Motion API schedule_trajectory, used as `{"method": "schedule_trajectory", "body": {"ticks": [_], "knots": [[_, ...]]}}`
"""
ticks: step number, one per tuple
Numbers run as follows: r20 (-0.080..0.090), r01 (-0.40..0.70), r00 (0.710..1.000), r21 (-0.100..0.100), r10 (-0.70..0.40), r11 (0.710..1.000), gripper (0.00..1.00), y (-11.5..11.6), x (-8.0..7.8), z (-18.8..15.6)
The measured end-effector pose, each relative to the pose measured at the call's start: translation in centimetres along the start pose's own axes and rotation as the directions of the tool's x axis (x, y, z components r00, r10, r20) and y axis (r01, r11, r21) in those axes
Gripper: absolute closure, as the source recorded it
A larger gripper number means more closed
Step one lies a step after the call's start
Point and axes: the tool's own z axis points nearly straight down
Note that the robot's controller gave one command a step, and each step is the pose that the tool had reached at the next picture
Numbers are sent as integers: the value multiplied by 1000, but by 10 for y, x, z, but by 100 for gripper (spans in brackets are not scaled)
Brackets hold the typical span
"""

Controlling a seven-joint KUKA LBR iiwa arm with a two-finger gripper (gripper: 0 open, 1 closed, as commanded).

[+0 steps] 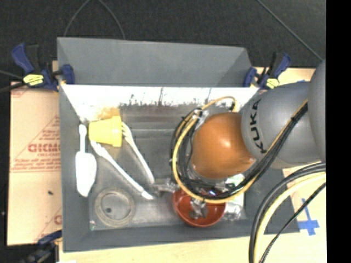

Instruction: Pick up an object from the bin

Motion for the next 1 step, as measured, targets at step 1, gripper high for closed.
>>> {"method": "schedule_trajectory", "body": {"ticks": [1], "knots": [[15, 45, 999, 16, -46, 999, 100, -13, 4, -5]]}}
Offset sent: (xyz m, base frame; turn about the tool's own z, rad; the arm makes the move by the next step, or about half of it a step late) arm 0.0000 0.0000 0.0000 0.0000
